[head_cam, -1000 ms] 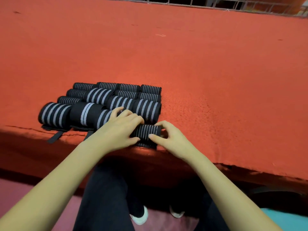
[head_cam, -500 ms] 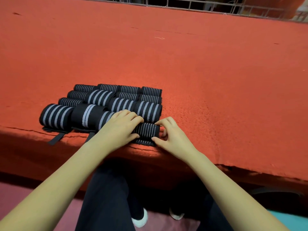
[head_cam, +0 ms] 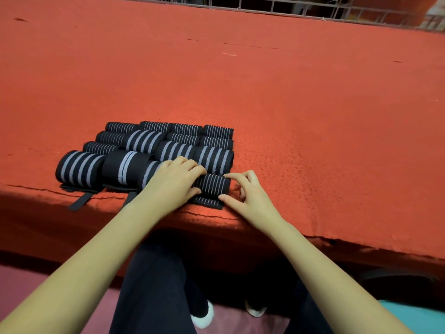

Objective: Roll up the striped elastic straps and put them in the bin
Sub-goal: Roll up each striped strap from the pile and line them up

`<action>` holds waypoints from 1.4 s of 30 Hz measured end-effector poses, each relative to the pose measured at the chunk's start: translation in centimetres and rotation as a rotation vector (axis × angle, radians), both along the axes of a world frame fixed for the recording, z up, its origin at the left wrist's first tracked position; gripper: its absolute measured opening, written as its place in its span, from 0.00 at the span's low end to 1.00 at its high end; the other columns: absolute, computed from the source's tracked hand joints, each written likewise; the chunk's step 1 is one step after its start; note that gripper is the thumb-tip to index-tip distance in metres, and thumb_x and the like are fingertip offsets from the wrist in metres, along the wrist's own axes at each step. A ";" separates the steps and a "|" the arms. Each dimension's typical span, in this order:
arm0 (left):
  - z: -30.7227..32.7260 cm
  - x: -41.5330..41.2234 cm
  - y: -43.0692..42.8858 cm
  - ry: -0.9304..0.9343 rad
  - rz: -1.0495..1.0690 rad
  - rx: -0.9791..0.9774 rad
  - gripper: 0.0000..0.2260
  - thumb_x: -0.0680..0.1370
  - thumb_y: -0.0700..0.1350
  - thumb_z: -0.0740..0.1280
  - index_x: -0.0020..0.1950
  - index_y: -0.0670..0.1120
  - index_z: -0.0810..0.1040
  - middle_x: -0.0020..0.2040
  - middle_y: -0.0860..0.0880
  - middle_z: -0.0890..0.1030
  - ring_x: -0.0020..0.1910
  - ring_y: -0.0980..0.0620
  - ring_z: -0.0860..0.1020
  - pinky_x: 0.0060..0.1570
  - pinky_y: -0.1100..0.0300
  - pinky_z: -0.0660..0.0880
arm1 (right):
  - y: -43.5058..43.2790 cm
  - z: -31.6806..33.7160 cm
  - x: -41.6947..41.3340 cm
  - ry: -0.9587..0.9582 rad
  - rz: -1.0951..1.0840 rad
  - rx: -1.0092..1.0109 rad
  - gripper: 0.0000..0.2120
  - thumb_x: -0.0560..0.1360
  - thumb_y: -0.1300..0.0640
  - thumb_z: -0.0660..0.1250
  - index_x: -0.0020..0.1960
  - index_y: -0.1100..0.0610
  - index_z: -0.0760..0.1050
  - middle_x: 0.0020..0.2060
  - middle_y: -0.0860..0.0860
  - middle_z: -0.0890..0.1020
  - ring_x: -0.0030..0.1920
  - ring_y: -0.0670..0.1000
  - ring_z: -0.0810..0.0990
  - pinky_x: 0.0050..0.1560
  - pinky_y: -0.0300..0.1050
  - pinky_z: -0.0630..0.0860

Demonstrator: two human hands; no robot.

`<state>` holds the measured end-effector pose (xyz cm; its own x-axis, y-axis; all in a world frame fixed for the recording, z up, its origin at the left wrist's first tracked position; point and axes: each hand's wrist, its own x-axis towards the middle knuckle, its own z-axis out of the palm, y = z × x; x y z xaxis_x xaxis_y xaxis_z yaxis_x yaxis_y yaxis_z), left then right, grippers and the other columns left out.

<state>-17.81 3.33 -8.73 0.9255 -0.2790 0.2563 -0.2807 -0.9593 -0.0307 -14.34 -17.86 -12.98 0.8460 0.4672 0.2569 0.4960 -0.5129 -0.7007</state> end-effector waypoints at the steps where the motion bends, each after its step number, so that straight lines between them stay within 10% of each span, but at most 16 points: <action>1: 0.0 0.0 -0.1 -0.004 -0.003 0.002 0.20 0.68 0.48 0.77 0.58 0.46 0.79 0.52 0.48 0.81 0.55 0.44 0.77 0.51 0.47 0.73 | 0.0 0.0 0.0 0.005 0.008 -0.006 0.23 0.74 0.46 0.70 0.67 0.47 0.69 0.49 0.42 0.66 0.40 0.39 0.70 0.51 0.44 0.75; 10: 1.6 0.1 1.3 0.171 -0.044 -0.148 0.22 0.78 0.53 0.66 0.70 0.49 0.71 0.65 0.51 0.73 0.64 0.50 0.69 0.65 0.53 0.67 | -1.8 0.8 0.3 0.117 -0.010 0.238 0.14 0.78 0.59 0.65 0.61 0.49 0.70 0.55 0.50 0.70 0.42 0.38 0.72 0.48 0.28 0.69; 23: 3.4 2.9 -2.0 0.313 -0.086 -0.251 0.15 0.78 0.49 0.67 0.62 0.46 0.76 0.57 0.51 0.76 0.60 0.53 0.73 0.59 0.60 0.67 | 2.1 6.5 6.9 -0.112 0.132 -0.145 0.13 0.79 0.60 0.63 0.63 0.57 0.76 0.58 0.50 0.76 0.59 0.46 0.73 0.60 0.35 0.65; 38: 2.7 2.6 -1.7 0.440 -0.091 -0.094 0.27 0.73 0.54 0.71 0.70 0.47 0.72 0.62 0.51 0.74 0.62 0.52 0.67 0.59 0.66 0.61 | 4.4 6.9 8.2 0.147 0.121 -0.395 0.27 0.77 0.52 0.68 0.73 0.58 0.66 0.68 0.54 0.74 0.66 0.51 0.72 0.61 0.39 0.66; 42: 2.6 2.2 -1.9 0.477 -0.069 -0.075 0.27 0.73 0.54 0.71 0.70 0.48 0.71 0.63 0.52 0.74 0.61 0.52 0.65 0.63 0.52 0.67 | 4.3 7.3 8.2 0.206 0.140 -0.415 0.29 0.76 0.51 0.70 0.73 0.60 0.66 0.69 0.53 0.73 0.68 0.52 0.71 0.66 0.43 0.67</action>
